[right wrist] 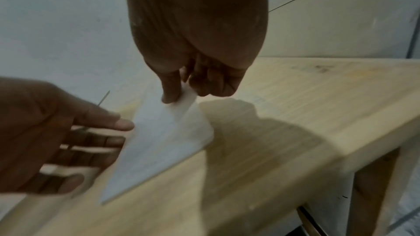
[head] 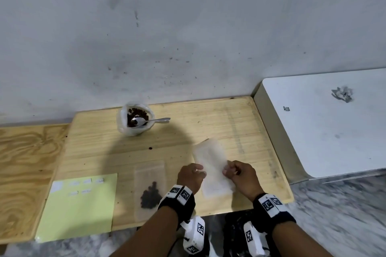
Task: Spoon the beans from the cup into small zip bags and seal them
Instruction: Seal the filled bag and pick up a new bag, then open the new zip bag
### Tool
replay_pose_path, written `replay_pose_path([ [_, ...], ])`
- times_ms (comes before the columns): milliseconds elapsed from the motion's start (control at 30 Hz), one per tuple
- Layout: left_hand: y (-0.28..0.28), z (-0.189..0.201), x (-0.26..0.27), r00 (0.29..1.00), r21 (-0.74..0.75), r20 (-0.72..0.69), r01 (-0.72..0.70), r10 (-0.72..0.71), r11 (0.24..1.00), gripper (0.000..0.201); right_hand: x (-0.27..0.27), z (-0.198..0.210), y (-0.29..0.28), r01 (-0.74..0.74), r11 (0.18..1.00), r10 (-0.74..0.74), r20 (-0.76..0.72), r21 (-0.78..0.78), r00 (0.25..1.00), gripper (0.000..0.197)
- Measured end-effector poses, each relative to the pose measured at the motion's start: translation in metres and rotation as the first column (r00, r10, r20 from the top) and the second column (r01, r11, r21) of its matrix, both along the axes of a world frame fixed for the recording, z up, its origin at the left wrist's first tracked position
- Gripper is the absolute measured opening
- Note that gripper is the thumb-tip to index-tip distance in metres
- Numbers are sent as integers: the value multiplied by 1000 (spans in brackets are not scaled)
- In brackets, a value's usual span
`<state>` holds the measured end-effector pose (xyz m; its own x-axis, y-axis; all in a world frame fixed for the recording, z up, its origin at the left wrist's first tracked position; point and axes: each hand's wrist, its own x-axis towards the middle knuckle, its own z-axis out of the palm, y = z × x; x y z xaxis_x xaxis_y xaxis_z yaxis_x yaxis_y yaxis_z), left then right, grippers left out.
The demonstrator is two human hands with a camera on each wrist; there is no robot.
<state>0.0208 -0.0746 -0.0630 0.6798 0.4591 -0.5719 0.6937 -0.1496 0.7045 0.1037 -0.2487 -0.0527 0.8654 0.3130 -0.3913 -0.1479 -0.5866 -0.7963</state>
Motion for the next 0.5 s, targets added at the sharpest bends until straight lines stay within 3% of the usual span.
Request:
replay_pose_path([
  [100,5,12,-1,981,-35,162,-106,111,994,11,6,18,0,-38,992,56,-144,119,988,24],
  [200,16,30,3,928,-121,309,-176,206,977,24,9,46,7,-211,968,239,-251,132,938,28],
  [267,33,50,6,899,-144,376,-181,223,973,31,12,68,21,-250,956,283,-269,151,921,26],
  [333,56,73,7,887,-87,447,-88,118,992,34,16,94,40,-153,967,201,-239,205,950,20],
  [400,82,98,9,874,34,478,75,-83,997,34,26,118,59,-116,962,161,-171,248,972,28],
  [500,133,132,11,836,195,447,255,-318,947,30,34,149,98,-290,930,326,-145,225,934,22],
])
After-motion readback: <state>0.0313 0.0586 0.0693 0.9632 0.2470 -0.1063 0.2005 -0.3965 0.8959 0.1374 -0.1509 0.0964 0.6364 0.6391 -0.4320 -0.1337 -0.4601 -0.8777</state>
